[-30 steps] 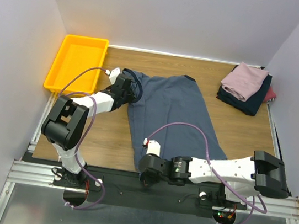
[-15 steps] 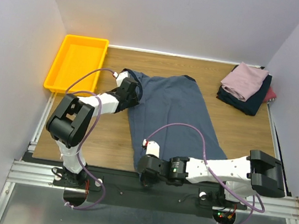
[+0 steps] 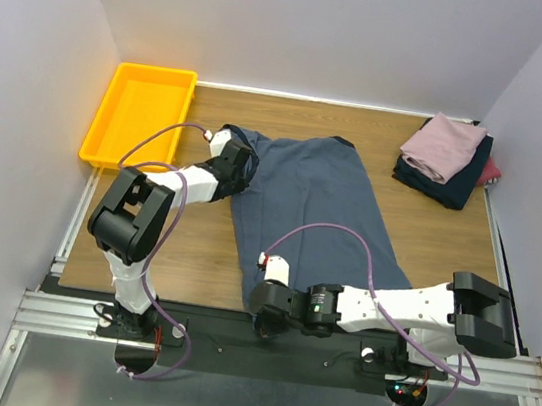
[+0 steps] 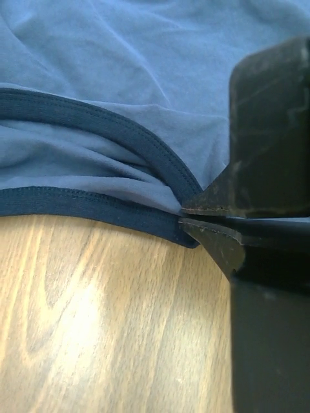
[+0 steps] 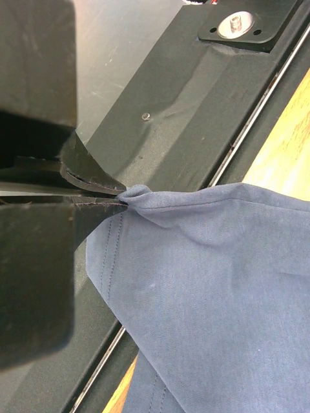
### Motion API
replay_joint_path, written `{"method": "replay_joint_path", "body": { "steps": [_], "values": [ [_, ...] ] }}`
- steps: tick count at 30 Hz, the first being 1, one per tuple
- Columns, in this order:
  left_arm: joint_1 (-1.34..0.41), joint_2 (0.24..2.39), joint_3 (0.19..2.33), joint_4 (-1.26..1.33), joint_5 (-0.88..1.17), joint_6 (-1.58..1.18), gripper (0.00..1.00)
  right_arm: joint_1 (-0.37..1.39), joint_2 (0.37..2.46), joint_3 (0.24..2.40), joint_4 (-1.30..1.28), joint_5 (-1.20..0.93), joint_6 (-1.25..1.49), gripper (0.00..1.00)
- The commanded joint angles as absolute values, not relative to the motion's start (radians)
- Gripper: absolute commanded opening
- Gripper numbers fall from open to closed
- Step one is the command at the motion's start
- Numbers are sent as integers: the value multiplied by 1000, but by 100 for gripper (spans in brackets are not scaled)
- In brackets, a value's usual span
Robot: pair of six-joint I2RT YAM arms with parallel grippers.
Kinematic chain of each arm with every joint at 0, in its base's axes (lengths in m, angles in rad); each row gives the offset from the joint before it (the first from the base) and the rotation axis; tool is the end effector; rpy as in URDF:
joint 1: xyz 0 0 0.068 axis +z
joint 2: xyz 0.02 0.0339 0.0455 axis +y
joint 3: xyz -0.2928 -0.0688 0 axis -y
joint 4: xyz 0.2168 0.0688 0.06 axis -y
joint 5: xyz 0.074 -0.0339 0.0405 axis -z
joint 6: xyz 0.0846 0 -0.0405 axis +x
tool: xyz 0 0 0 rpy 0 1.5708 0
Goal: Fold and stack the tank tops
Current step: Flatten the tank top out, then fold the tank top
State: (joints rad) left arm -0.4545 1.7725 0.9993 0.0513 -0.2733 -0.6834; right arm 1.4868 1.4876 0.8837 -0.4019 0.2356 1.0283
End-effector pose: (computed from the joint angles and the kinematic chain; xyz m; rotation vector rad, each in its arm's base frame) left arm 0.3626 -0.1518 0.1892 -0.3998 2.2416 -0.2900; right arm 0.0442 0.2892 0.1996 -0.5187 2.6273 0.6415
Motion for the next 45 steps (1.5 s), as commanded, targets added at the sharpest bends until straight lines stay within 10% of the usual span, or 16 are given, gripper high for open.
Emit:
{"method": "replay_joint_path", "body": {
  "steps": [1, 31, 45],
  "values": [
    [-431, 1691, 1051, 17, -334, -680, 0, 1486, 1494, 920, -368, 239, 1031, 0],
    [-126, 1451, 752, 74, -347, -899, 0, 1485, 1939, 1387, -330, 5, 761, 1],
    [-9, 1407, 813, 41, -325, -876, 0, 1485, 1804, 1143, -161, -169, 765, 3]
  ]
}}
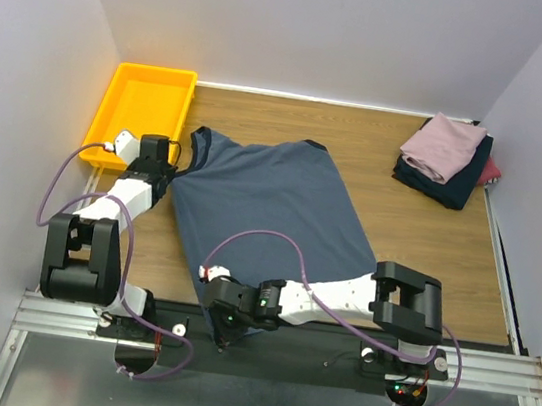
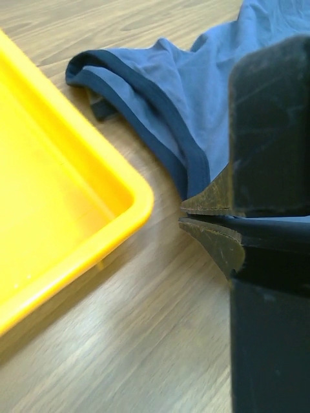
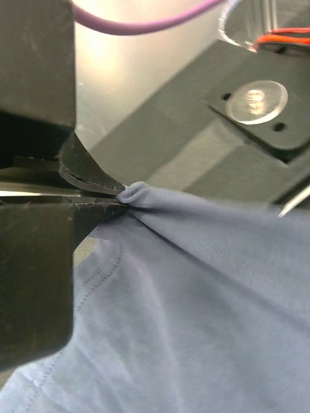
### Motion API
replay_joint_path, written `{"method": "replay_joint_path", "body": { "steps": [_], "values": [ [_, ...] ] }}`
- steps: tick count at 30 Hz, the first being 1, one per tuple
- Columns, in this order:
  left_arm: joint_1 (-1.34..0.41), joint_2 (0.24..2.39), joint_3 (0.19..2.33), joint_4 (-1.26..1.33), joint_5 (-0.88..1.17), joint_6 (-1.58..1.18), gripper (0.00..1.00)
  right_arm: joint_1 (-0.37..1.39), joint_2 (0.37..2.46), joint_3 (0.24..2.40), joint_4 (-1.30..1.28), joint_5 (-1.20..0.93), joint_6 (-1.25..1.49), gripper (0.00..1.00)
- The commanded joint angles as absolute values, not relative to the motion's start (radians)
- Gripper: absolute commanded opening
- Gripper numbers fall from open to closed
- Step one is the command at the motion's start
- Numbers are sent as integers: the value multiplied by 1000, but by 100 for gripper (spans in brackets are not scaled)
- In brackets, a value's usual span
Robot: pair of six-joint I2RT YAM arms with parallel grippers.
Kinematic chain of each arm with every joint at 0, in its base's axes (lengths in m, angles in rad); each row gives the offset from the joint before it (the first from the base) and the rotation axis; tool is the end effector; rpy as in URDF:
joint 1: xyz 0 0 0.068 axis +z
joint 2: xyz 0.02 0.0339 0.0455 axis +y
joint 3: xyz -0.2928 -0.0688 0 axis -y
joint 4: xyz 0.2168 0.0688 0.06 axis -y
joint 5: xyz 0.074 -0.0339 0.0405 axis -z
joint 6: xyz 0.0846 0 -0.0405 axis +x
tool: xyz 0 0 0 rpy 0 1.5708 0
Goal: Fold and stack the tank tops
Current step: Fold the tank top
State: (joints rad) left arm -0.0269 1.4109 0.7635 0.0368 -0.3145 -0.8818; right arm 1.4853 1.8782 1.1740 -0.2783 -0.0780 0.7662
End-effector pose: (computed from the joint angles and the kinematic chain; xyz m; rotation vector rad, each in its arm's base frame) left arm 0.3096 0.0178 0.2311 -1.0508 1.8794 -0.1847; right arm 0.0276 0.3996 0.1662 -1.0313 2.6483 0.8248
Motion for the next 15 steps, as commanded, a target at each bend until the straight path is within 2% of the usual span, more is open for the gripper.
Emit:
{"method": "replay_joint_path", "body": {
  "steps": [1, 15],
  "values": [
    [15, 1416, 824, 41, -319, -873, 0, 1485, 1801, 1135, -152, -170, 768, 3],
    [17, 1414, 880, 46, -269, -885, 0, 1482, 1799, 1269, -150, -204, 716, 3]
  ]
}}
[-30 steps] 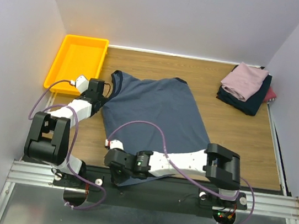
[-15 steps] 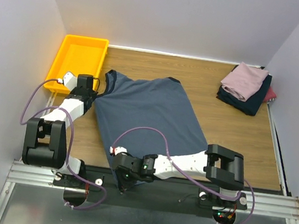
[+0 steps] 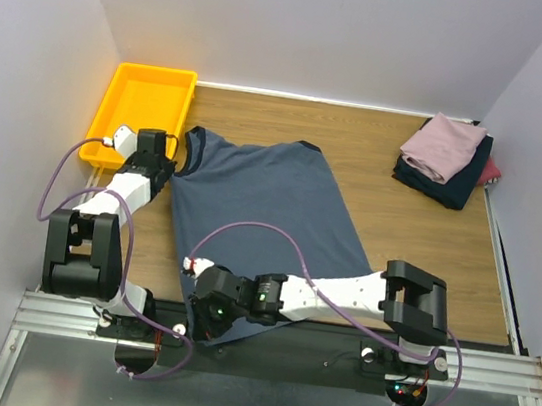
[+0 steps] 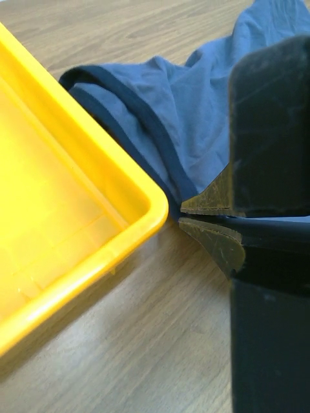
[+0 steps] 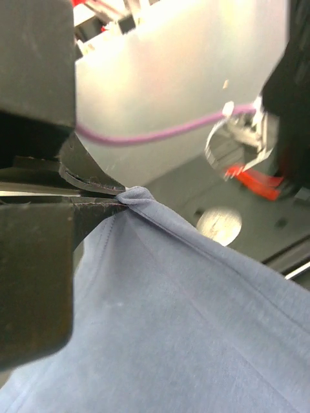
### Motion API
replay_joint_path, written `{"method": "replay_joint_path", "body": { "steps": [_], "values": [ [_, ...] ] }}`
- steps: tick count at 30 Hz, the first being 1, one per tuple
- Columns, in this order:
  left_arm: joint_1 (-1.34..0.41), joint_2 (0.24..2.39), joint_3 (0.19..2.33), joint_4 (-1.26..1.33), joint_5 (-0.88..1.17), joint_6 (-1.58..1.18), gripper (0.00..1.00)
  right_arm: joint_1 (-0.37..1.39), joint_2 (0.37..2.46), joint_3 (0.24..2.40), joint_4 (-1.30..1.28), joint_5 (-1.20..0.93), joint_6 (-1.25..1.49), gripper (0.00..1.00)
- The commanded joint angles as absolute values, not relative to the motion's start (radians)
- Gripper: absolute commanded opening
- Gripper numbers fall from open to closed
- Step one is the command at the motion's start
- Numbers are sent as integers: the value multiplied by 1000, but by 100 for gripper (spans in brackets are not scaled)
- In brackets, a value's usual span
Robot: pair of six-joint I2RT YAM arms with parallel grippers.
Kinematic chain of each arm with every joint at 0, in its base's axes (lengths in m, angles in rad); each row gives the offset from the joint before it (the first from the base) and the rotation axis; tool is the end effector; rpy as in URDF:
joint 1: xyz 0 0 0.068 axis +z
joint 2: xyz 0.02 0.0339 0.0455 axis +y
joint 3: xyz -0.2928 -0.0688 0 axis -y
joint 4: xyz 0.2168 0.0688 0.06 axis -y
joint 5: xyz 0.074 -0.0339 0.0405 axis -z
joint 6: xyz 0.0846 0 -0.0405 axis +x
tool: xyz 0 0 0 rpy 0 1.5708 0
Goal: Fold and stack the tank tops
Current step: Fold the tank top
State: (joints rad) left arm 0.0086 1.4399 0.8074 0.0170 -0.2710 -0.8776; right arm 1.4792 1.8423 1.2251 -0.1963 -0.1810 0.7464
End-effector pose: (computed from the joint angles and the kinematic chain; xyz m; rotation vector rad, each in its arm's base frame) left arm 0.3189 0.0254 0.2342 -1.0650 1.8882 -0.2038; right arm 0.0231 0.4177 0.2048 -1.0801 2.5371 1.0939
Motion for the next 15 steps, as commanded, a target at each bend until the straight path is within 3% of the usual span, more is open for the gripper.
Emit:
{"method": "replay_joint_path", "body": {
  "steps": [1, 15],
  "values": [
    [17, 1416, 890, 48, -262, -888, 0, 1479, 1783, 1244, -150, -196, 719, 3],
    [-150, 1606, 1113, 54, -244, -934, 0, 1370, 1488, 962, -155, -26, 784, 7]
  ]
}}
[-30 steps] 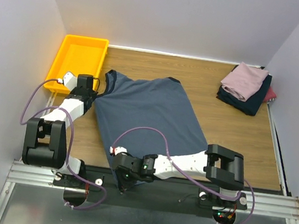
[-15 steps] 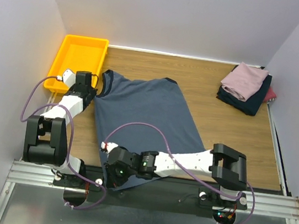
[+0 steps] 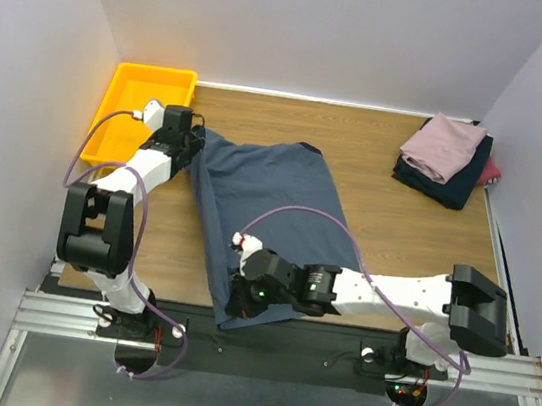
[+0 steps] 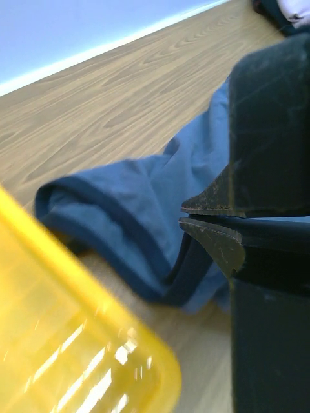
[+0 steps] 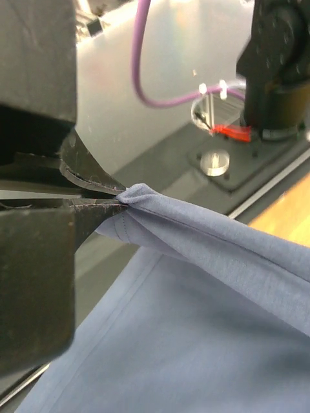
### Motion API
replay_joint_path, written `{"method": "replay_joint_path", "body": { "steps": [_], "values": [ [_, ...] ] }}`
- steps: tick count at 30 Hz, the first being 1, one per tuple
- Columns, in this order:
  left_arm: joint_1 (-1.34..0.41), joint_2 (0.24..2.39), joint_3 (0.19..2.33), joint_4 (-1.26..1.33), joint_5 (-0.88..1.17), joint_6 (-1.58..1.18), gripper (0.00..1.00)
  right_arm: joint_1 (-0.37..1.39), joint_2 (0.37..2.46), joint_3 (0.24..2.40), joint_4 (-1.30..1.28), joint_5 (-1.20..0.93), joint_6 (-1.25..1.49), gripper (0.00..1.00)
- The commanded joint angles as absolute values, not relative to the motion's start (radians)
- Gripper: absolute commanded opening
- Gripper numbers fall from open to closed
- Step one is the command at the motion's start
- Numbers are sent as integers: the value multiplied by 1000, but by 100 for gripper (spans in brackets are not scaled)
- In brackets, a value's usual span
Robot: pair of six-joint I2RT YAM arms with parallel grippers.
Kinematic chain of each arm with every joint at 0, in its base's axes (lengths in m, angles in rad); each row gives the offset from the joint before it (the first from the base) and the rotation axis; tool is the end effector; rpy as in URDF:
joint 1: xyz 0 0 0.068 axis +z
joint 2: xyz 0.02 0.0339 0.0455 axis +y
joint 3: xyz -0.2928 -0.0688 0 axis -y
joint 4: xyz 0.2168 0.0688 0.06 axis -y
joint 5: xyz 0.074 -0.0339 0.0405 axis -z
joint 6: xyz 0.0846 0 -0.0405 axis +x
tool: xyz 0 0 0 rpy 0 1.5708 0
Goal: Fold and stack the tank tops
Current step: Fold the tank top
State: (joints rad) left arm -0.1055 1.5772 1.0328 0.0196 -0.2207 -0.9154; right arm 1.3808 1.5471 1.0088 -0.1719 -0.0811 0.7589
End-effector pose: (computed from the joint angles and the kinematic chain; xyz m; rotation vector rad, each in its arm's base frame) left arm 0.3738 -0.0210 0.2669 -0.9511 1.8782 -0.3887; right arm 0.0594 0.3450 0.2434 -0.8362 2.4446 1.0903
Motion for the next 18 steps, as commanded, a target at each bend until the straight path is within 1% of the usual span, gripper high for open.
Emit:
{"method": "replay_joint_path", "body": {
  "steps": [1, 7, 11, 18],
  "values": [
    [-161, 1638, 1147, 51, -248, -937, 0, 1368, 1474, 927, -153, -17, 791, 8],
    [-245, 1753, 1265, 25, -273, -951, 0, 1350, 1370, 813, -153, 72, 851, 8],
    [-273, 1808, 1322, 15, -281, -957, 0, 1342, 1315, 735, -153, 123, 899, 8],
    [-302, 1891, 1393, 8, -276, -946, 0, 1318, 1262, 669, -158, 189, 949, 10]
  ]
}}
